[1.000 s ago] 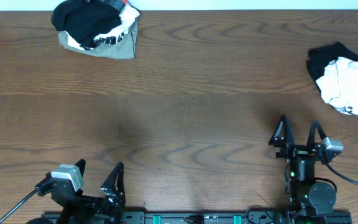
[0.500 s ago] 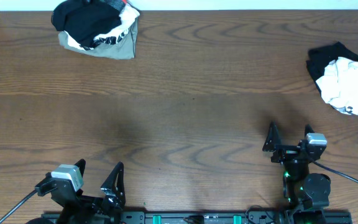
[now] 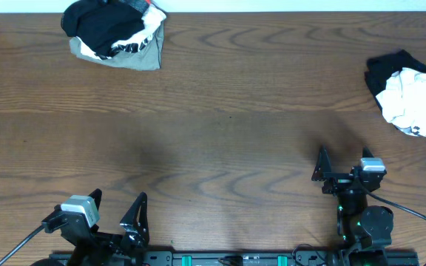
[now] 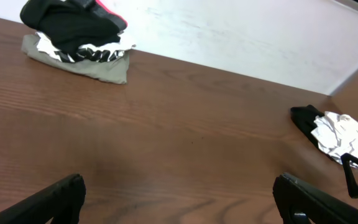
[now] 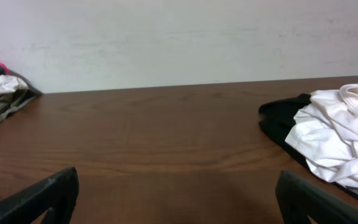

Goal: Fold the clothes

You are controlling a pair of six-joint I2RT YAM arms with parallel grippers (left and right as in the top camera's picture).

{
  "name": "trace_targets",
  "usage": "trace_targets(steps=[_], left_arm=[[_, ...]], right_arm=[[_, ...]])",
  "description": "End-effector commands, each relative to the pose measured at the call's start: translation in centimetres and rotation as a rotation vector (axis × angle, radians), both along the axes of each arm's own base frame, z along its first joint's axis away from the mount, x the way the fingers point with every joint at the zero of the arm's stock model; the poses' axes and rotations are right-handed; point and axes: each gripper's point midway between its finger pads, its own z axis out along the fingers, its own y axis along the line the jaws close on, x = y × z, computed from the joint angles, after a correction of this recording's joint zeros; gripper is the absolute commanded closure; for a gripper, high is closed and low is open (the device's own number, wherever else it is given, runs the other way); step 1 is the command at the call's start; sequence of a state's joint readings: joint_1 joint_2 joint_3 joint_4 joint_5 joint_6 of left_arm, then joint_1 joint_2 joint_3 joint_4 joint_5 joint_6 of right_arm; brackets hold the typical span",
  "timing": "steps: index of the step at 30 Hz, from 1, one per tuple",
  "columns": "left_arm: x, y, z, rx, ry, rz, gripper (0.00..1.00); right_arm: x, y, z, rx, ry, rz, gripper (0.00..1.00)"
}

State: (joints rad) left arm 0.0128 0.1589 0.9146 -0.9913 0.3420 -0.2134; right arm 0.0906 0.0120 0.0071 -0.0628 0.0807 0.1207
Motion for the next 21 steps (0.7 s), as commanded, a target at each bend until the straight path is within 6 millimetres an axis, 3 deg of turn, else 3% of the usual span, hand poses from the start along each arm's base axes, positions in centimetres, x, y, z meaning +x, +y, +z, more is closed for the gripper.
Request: trace_targets(steps=[1,21], left_arm=[[-0.17,-0.26,0.05,-0.011,-0.004,-0.013,0.02],[-0.07,0.18,-0.66,-0.007,0.022,0.014,0.02]], right_arm=[[-0.02,-0.1,-0.06,-0.017,0.0,0.0,0.01],[-0.02,-0.1,-0.06,-0.017,0.0,0.0,0.01]])
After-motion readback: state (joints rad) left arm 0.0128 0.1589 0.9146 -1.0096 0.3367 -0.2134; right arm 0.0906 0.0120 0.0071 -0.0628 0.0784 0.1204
